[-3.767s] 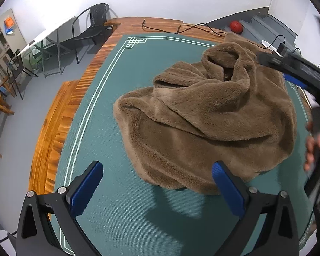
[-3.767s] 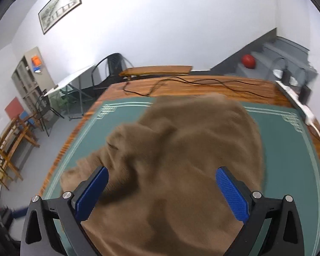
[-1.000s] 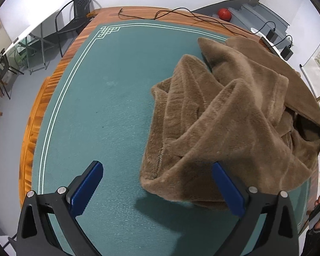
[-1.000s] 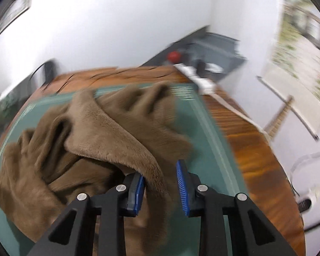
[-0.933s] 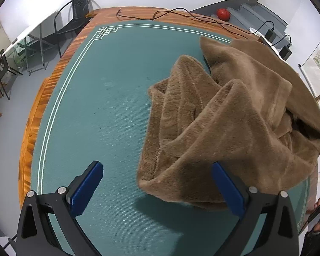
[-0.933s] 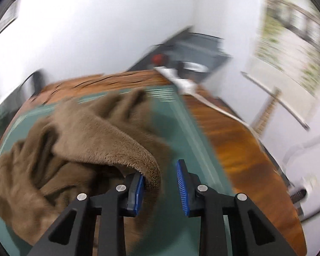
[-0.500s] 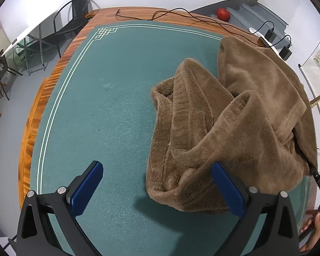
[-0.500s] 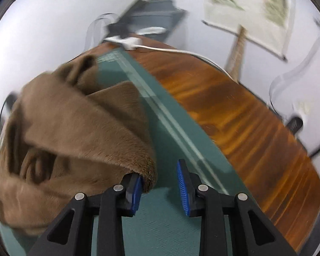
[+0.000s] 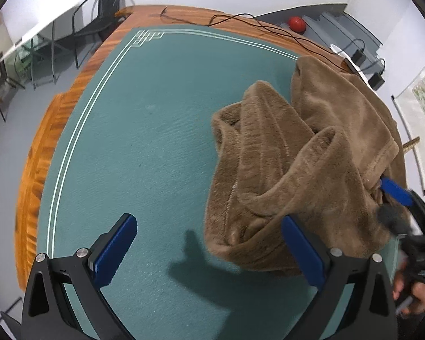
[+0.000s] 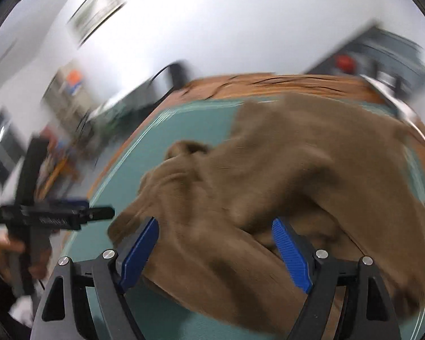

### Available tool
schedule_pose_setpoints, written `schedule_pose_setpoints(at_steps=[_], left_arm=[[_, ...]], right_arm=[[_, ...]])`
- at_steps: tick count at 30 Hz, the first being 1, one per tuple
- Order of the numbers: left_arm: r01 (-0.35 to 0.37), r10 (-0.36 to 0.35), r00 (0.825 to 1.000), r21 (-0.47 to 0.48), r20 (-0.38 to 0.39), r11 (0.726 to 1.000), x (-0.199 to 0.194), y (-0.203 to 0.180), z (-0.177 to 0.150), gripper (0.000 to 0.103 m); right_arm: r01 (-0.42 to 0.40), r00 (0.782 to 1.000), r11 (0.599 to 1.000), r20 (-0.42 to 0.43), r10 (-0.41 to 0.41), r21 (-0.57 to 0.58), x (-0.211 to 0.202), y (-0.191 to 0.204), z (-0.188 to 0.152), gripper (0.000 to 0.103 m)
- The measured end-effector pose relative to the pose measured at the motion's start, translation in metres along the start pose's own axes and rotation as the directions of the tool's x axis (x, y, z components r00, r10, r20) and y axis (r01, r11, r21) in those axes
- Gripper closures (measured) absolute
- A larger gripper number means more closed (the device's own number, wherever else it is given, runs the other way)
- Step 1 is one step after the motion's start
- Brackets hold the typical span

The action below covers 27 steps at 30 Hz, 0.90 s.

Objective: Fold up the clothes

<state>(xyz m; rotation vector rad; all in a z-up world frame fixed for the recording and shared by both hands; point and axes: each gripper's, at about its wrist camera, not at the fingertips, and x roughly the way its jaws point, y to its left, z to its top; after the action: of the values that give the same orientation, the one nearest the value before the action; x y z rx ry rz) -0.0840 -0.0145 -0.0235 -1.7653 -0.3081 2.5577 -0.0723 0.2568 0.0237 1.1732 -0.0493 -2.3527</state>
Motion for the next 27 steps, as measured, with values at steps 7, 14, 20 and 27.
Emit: schedule_pose_setpoints(at_steps=[7, 14, 20, 27], left_arm=[[0.121, -0.129, 0.99, -0.139, -0.05, 0.983, 0.007, 0.029, 0.001, 0.001], [0.181, -0.19, 0.981, -0.178, -0.039, 0.967, 0.008, 0.027, 0.015, 0.001], [0.174, -0.183, 0.982, -0.156, -0.045, 0.972, 0.016, 0.01, 0.025, 0.001], [0.183, -0.192, 0.979, -0.122, -0.062, 0.975, 0.025, -0.014, 0.031, 0.001]], right_arm=[[-0.062, 0.973, 0.993, -0.229, 0.037, -0.102, 0.077, 0.013, 0.007, 0.019], [-0.191, 0.937, 0.974, -0.318, 0.144, -0.123, 0.061, 0.033, -0.039, 0.065], [-0.393, 0.835, 0.912, -0.462, 0.301, -0.118, 0.022, 0.047, -0.096, 0.065], [-0.332, 0.856, 0.943, -0.424, 0.294, -0.017, -0.011, 0.024, -0.137, 0.064]])
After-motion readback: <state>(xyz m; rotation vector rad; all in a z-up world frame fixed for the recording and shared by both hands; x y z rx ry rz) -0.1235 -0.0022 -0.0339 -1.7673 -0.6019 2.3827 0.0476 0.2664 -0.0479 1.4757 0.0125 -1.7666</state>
